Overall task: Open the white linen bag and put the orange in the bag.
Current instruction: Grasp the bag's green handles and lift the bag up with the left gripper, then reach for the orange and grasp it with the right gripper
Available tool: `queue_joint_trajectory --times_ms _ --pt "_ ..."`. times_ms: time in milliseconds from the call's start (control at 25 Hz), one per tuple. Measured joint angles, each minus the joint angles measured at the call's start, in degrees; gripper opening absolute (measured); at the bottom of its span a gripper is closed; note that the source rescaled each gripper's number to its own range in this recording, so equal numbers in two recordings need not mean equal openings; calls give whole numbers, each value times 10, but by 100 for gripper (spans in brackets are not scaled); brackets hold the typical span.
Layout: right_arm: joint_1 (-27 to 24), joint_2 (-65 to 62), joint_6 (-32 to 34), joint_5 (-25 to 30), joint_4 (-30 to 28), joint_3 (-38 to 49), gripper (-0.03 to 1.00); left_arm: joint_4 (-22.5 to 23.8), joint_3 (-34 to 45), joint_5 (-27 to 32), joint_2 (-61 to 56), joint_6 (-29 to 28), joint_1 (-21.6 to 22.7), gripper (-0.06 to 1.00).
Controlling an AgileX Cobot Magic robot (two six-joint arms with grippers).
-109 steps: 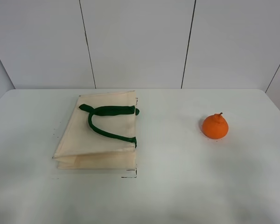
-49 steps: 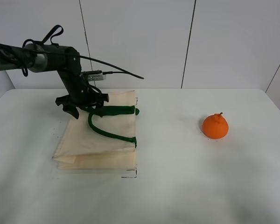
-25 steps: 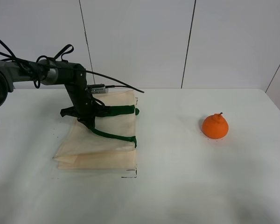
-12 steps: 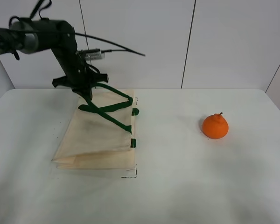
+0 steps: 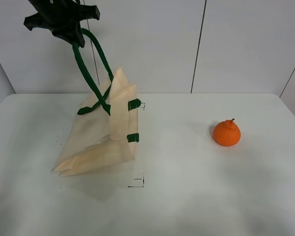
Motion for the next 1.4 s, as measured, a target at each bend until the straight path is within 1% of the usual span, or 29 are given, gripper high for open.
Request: queue_joint_trajectory --times_ms 120,240,440,520,600,680,800,880,1000,1080,1240,1400 --pt "0 63 0 -11 0 -16 100 0 0 0 -20 1 -1 0" --pt "0 181 0 -32 0 -44 100 0 0 0 -28 1 -1 0" --pt "0 441 -3 -89 14 -128 100 0 0 0 -29 1 -3 0" --pt "0 559 -7 -101 23 -189 100 -1 0 0 -29 1 -3 0" --pt "0 668 -16 -102 28 -244 100 -1 0 0 -29 1 -3 0" --pt "0 766 -22 -98 34 -317 100 -2 0 0 -29 1 -3 0" --pt "2 907 -33 -71 40 -431 100 -9 0 0 -29 1 -3 0" --pt "6 979 -38 -48 41 -487 100 -9 0 0 -29 1 -3 0" --pt "18 1067 -42 -23 42 -568 100 -9 0 0 -29 2 -3 0" --pt "24 1110 -43 -15 43 -600 100 -9 0 0 -29 2 -3 0" --pt "27 1171 -31 -17 43 -617 100 -12 0 0 -29 2 -3 0" --pt "27 1209 -28 -25 29 -618 100 -12 0 0 -29 2 -3 0"
